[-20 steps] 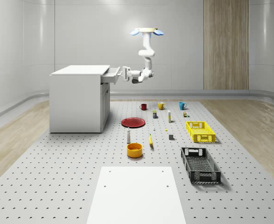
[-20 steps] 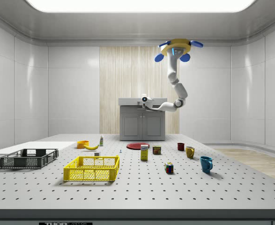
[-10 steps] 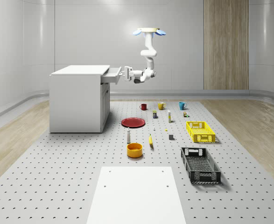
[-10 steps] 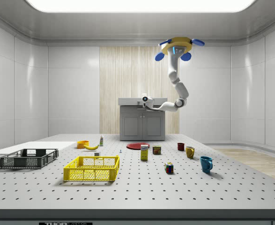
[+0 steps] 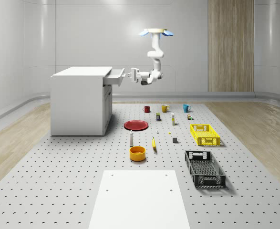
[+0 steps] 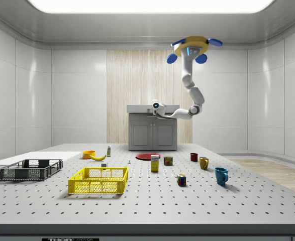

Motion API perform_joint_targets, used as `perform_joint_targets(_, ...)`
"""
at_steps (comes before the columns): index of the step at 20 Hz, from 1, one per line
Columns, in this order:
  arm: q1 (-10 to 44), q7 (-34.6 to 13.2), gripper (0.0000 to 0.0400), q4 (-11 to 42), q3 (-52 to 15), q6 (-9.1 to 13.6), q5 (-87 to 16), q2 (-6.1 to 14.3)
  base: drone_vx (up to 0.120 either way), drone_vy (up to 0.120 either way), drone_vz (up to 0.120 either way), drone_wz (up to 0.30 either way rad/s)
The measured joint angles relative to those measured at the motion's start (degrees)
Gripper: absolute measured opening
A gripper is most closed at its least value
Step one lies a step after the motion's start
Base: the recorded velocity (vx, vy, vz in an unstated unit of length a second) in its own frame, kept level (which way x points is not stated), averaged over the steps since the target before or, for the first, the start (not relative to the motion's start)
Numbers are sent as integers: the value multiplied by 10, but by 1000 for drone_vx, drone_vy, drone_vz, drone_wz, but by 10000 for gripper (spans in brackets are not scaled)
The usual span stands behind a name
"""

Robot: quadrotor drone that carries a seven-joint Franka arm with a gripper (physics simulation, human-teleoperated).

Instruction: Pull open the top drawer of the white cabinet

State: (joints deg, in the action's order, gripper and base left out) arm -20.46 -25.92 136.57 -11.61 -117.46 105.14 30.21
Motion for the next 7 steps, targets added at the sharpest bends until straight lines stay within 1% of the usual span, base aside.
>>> perform_joint_targets(7,-2,1,105,0,1,-1,0,0,0,0,0,0)
